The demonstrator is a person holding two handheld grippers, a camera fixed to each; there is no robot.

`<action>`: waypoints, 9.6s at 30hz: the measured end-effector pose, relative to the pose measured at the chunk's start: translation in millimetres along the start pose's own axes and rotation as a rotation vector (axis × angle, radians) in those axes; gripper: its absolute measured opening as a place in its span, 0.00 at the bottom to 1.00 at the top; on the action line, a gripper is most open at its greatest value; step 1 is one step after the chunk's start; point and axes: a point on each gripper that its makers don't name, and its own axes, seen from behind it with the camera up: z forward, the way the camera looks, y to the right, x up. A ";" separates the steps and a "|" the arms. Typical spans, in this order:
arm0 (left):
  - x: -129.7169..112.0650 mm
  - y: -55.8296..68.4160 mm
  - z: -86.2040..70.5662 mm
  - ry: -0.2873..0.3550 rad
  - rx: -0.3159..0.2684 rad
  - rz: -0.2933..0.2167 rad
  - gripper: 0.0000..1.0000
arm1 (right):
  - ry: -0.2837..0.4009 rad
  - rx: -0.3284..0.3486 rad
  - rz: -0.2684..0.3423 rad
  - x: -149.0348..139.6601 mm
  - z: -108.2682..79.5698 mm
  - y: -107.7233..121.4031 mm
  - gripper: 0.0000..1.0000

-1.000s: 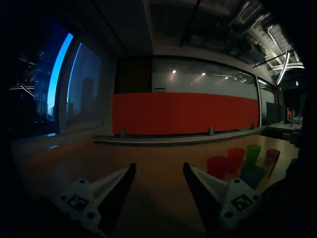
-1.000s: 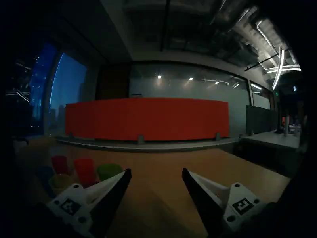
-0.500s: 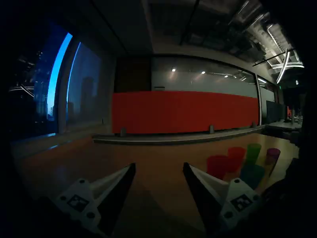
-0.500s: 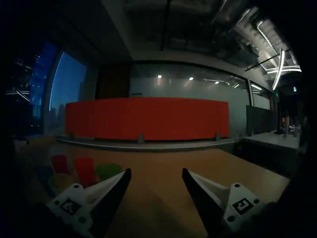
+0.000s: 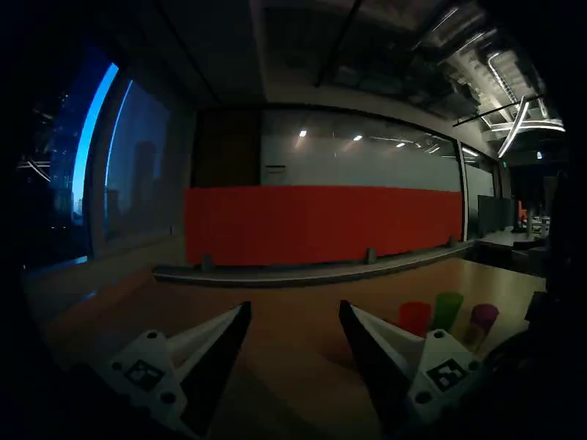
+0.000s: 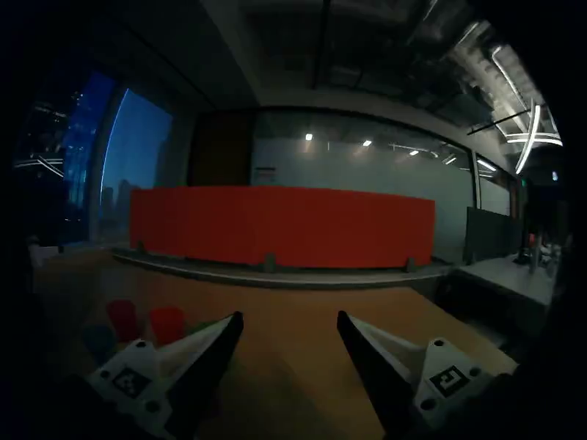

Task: Pour water

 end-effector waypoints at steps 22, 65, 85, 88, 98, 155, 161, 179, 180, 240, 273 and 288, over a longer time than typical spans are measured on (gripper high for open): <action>153.7 19.3 6.3 0.086 -0.069 0.052 0.88 | 0.022 0.021 -0.008 117.9 0.2 16.3 0.99; 134.0 102.9 -25.4 -0.034 -0.539 0.050 0.88 | -0.035 0.546 -0.020 146.4 -32.1 -81.1 0.99; 82.0 119.2 -23.0 -0.142 -0.635 0.090 0.88 | -0.163 0.591 -0.099 105.1 -27.6 -78.8 0.99; 69.9 122.9 -22.1 -0.159 -0.646 0.095 0.88 | -0.180 0.584 -0.107 96.3 -23.6 -75.1 0.99; 28.4 140.3 -22.5 -0.205 -0.697 0.093 0.88 | -0.239 0.579 -0.138 63.3 -14.2 -68.9 0.99; -117.4 174.6 -30.8 -0.454 -0.762 0.203 0.88 | -0.366 0.562 -0.194 -11.6 5.8 -63.5 0.99; -131.7 179.7 -27.1 -0.489 -0.763 0.250 0.88 | -0.372 0.565 -0.192 -15.8 8.6 -63.1 0.99; -152.2 198.7 -5.8 -0.584 -0.801 0.323 0.88 | -0.398 0.576 -0.197 -29.1 21.9 -63.3 0.99; -152.8 199.5 -4.7 -0.587 -0.803 0.323 0.88 | -0.399 0.577 -0.198 -29.6 22.6 -63.8 0.99; -126.4 185.2 5.5 -0.543 -0.776 0.242 0.85 | -0.688 0.641 -0.288 -132.6 94.0 -109.3 0.99; -80.3 166.0 6.9 -0.439 -0.703 0.205 0.85 | -0.503 0.658 -0.214 -60.3 75.9 -127.6 0.99; -47.7 161.8 4.7 -0.363 -0.679 0.193 0.85 | -0.301 0.666 -0.146 -0.4 42.8 -139.8 0.99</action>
